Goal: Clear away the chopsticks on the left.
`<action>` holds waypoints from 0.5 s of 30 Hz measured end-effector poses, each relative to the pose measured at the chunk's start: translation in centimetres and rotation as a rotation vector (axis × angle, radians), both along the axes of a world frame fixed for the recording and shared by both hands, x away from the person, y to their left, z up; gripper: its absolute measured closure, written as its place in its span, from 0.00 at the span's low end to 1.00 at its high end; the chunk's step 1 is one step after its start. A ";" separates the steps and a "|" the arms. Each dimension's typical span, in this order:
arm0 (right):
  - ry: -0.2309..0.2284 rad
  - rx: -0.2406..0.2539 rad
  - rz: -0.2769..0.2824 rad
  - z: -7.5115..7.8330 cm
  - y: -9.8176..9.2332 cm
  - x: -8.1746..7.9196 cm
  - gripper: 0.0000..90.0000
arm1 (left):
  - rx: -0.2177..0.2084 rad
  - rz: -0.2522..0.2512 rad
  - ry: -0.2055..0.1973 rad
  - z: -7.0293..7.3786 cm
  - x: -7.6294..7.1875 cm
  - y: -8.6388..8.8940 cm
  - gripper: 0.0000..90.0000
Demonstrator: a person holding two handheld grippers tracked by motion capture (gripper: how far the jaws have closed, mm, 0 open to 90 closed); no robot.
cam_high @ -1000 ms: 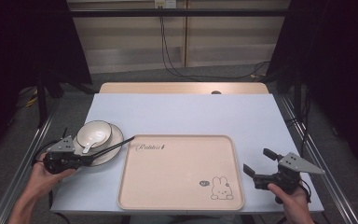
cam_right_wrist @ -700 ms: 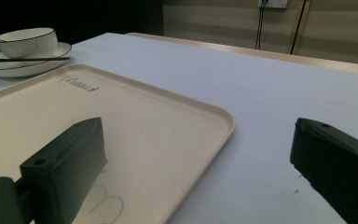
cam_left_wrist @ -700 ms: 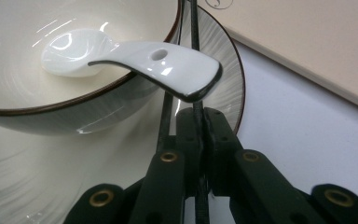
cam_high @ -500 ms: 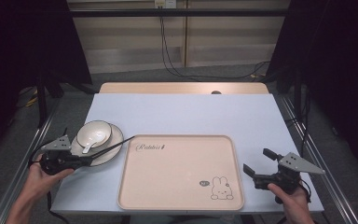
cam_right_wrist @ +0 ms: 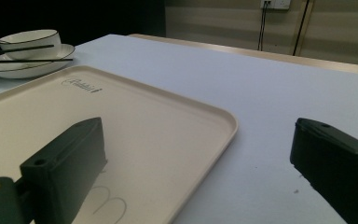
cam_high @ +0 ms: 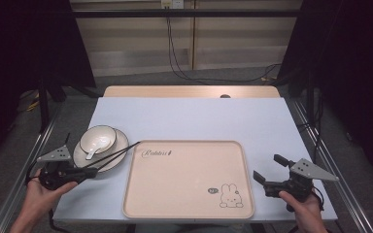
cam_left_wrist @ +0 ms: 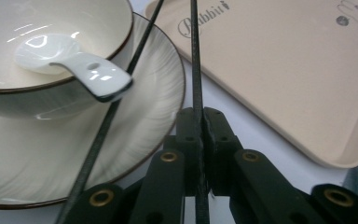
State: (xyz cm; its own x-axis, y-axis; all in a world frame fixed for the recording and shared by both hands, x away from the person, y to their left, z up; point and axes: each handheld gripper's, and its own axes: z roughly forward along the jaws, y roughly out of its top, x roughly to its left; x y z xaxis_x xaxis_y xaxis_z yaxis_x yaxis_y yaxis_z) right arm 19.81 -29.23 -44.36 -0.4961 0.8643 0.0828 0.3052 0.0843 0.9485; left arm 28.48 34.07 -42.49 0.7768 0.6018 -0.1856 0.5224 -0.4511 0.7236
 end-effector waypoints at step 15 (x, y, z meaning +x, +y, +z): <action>-0.003 0.003 0.002 0.0 0.2 0.0 0.03 | -0.067 0.101 -0.024 0.6 -2.8 -2.4 0.95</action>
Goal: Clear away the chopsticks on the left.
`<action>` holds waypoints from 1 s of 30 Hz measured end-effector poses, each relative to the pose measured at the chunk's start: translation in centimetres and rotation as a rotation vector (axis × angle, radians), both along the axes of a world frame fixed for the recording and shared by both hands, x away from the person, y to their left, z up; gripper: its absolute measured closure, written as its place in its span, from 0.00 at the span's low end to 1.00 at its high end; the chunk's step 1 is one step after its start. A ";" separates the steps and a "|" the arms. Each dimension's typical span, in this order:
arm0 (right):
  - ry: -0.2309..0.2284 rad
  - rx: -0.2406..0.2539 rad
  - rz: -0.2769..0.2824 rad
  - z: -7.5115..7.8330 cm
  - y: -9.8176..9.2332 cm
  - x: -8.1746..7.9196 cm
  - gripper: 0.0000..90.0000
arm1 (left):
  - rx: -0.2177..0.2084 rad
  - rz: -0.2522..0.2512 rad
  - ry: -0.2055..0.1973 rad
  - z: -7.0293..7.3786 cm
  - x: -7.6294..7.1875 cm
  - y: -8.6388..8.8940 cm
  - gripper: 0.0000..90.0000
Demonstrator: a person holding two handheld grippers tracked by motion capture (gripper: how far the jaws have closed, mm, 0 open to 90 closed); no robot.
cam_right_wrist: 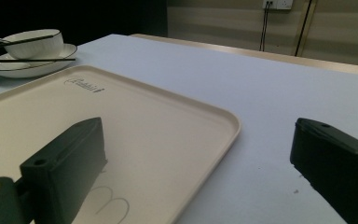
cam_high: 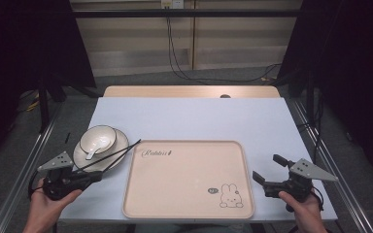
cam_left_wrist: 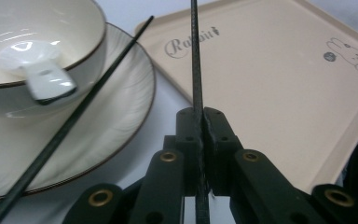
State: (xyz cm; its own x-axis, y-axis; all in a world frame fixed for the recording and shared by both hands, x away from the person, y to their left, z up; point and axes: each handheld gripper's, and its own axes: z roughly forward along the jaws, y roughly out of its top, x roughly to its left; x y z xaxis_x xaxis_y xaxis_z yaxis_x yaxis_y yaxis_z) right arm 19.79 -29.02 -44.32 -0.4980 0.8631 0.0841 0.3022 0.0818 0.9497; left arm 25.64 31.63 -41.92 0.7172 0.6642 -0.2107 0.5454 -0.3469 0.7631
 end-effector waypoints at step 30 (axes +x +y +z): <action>0.005 -0.010 0.012 -0.1 0.2 0.1 0.03 | -0.022 0.333 0.111 -0.3 -0.8 -9.3 0.95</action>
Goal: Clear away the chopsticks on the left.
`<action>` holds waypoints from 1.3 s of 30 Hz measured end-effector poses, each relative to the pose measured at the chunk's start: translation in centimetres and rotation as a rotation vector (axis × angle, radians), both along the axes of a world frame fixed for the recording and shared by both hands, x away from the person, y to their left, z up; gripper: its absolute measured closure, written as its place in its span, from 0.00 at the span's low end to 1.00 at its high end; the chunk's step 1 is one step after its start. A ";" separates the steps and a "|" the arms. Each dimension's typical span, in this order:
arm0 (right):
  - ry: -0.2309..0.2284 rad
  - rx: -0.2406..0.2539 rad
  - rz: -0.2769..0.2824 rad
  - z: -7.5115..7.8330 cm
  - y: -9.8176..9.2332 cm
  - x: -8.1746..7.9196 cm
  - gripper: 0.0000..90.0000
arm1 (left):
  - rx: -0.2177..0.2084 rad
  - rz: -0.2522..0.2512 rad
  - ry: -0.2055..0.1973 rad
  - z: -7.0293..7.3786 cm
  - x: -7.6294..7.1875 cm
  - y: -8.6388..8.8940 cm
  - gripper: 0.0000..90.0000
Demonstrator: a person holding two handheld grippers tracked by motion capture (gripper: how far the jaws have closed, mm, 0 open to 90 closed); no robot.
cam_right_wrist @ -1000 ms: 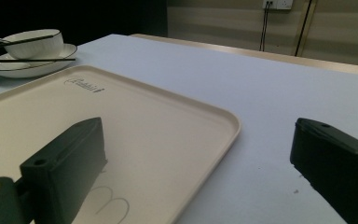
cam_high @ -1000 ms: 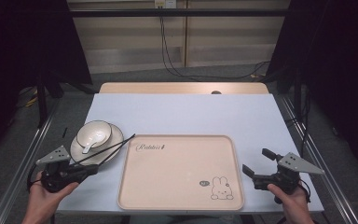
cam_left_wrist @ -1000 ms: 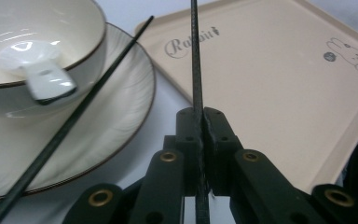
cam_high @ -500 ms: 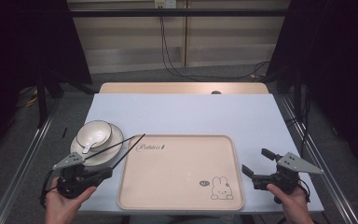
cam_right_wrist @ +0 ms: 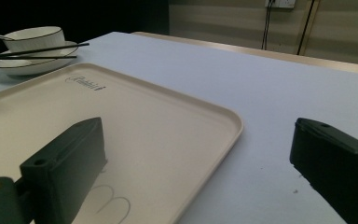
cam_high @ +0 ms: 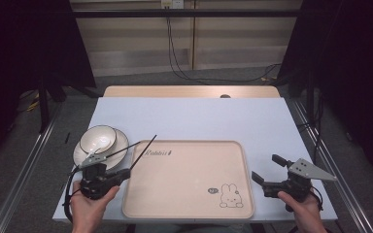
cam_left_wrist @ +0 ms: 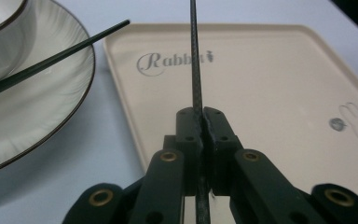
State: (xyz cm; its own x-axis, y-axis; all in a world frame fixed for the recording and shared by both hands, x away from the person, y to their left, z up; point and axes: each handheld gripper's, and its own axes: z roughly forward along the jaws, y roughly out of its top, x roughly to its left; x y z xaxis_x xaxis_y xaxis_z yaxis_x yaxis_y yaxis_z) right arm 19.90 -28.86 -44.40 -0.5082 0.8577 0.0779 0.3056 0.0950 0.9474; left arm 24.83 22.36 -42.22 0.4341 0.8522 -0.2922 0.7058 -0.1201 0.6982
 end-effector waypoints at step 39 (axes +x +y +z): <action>-0.021 -0.022 0.037 0.1 0.3 -0.1 0.02 | 0.107 0.063 0.141 -4.1 1.1 -2.6 0.95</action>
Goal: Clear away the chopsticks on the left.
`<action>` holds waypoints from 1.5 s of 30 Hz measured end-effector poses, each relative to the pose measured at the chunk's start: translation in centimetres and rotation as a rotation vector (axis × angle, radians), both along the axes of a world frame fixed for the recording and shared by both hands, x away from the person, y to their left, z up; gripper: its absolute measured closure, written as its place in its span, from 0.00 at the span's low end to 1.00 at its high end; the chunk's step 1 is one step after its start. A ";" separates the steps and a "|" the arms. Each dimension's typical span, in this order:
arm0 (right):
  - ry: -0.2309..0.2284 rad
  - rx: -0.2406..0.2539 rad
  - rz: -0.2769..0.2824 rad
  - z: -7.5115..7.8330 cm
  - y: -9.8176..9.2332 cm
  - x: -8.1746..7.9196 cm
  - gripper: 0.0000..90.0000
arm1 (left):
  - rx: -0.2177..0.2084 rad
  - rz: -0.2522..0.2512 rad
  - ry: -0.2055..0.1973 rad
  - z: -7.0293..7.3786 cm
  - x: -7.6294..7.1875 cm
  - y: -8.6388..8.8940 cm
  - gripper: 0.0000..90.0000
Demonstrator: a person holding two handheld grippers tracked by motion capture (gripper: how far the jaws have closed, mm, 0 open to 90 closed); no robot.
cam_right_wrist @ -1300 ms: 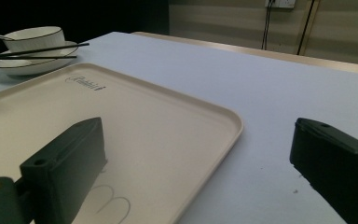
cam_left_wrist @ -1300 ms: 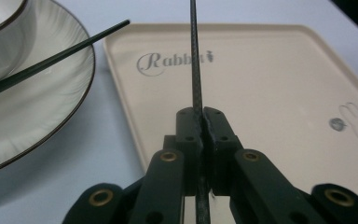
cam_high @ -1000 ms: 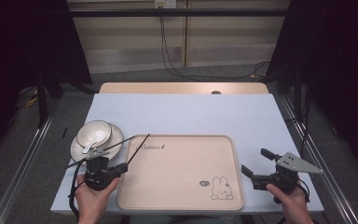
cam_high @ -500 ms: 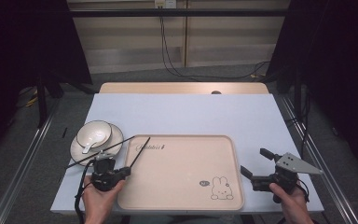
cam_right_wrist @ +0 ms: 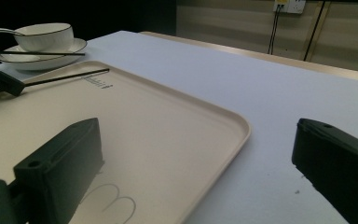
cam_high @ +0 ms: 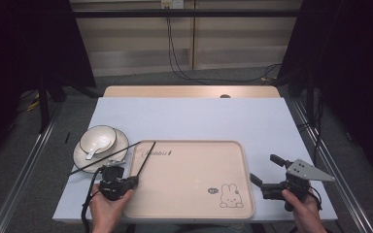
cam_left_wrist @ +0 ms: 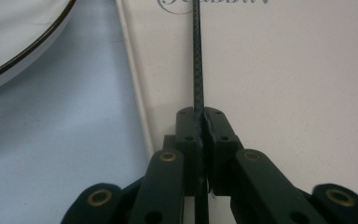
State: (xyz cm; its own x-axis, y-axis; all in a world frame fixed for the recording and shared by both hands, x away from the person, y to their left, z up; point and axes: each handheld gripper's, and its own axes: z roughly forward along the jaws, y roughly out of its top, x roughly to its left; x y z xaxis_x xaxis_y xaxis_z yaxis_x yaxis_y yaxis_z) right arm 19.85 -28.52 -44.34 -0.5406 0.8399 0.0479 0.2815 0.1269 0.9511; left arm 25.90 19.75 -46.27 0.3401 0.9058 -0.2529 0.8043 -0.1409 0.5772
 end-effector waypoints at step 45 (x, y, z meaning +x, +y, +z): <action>-0.006 0.008 0.007 0.1 -0.1 0.0 0.02 | -0.136 -0.249 -0.394 3.3 -2.8 7.1 0.04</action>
State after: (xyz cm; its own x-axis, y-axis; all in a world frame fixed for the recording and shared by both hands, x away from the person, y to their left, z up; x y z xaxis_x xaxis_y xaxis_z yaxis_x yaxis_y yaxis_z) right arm 19.85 -28.65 -44.27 -0.5468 0.8357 0.0512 0.2747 0.1214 0.9538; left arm 23.11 26.86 -43.01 0.6361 0.7523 -0.1717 0.4723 -0.2037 0.8576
